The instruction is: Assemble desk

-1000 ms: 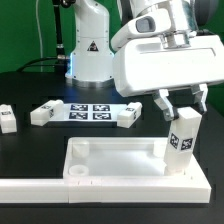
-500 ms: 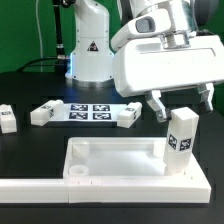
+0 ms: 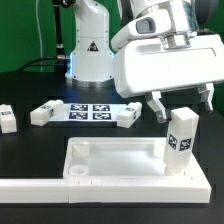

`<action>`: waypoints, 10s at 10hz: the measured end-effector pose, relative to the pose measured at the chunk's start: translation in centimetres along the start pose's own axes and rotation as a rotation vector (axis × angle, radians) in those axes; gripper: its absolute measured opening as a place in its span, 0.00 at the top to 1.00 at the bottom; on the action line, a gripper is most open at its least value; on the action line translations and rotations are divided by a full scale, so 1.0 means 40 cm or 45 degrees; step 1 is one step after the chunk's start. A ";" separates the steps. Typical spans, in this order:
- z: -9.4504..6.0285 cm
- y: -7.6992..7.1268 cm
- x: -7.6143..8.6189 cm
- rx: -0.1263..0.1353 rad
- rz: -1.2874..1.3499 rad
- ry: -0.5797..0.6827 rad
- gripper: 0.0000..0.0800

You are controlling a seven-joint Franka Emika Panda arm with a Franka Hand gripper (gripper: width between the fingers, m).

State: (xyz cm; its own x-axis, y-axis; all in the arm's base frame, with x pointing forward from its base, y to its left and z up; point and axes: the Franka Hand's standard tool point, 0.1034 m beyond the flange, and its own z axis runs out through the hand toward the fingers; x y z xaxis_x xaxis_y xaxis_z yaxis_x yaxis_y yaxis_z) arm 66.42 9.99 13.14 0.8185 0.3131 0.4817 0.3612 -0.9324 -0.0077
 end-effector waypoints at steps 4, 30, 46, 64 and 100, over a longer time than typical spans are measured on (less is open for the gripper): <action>0.002 0.003 0.010 0.099 0.089 -0.242 0.19; 0.053 0.009 -0.010 -0.017 0.809 -0.552 0.59; 0.044 -0.022 -0.019 -0.095 1.298 -0.479 0.21; 0.031 0.040 -0.051 -0.079 1.280 -0.422 0.63; 0.053 0.022 -0.045 -0.147 2.157 -0.495 0.62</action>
Offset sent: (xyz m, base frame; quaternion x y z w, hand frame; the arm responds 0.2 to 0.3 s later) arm 0.0144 -0.0078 -0.0033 0.0030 -0.2052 0.0089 0.9787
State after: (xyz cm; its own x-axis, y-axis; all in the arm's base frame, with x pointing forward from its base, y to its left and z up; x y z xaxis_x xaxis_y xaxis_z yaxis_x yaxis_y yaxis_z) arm 66.22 8.99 10.43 0.2821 -0.9354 -0.2134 -0.9532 -0.2480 -0.1729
